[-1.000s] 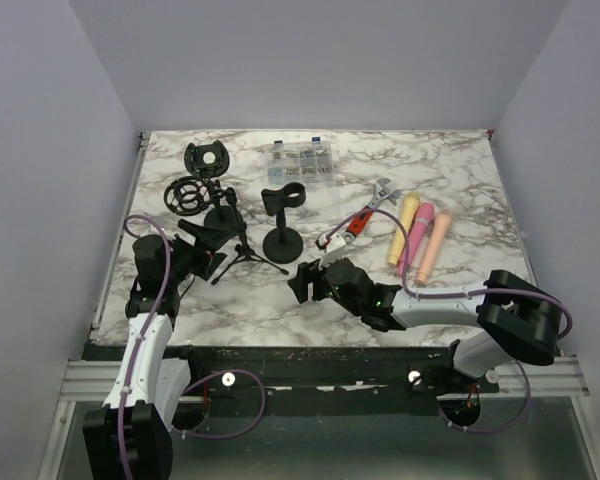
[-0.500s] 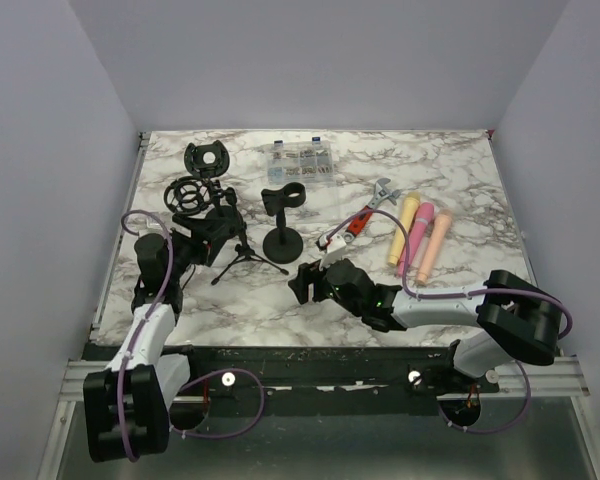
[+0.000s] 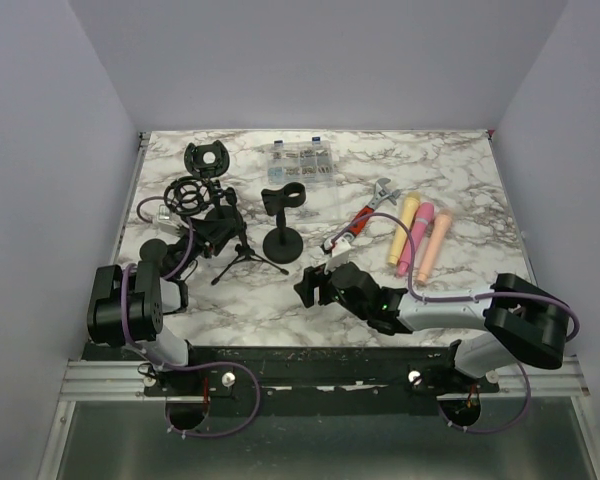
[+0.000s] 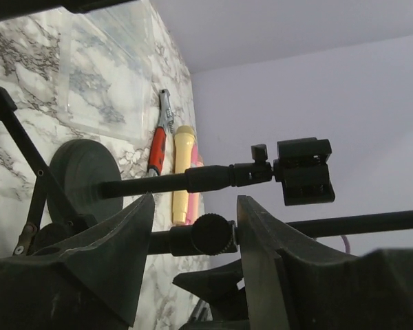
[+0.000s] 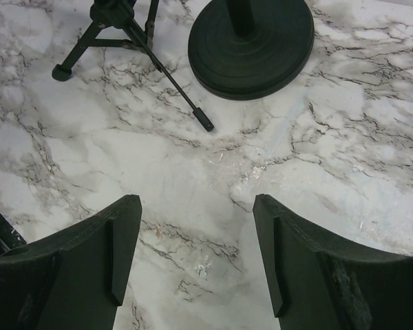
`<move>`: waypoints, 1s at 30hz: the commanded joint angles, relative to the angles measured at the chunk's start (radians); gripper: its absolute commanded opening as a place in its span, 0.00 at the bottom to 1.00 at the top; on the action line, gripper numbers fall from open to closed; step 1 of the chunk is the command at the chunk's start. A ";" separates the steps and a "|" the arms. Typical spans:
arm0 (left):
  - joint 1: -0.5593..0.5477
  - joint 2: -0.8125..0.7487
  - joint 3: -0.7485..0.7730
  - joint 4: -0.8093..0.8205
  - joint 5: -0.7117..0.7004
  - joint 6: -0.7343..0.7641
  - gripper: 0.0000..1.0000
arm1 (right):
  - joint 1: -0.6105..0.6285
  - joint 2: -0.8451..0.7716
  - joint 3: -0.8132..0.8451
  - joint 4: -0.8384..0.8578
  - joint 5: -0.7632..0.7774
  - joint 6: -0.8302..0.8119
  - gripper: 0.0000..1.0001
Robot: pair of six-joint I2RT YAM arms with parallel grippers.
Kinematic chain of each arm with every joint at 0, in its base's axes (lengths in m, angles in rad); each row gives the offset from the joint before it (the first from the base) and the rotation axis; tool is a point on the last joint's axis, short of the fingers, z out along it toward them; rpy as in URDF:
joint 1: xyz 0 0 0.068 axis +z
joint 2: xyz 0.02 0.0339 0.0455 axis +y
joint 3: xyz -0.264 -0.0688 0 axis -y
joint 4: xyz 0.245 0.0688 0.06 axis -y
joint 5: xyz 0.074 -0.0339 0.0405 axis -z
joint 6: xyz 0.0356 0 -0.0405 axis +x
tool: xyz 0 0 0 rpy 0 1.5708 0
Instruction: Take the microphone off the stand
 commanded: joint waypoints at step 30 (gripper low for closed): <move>0.026 -0.123 -0.067 -0.311 -0.029 0.056 0.00 | 0.005 -0.044 -0.028 -0.020 0.009 -0.002 0.74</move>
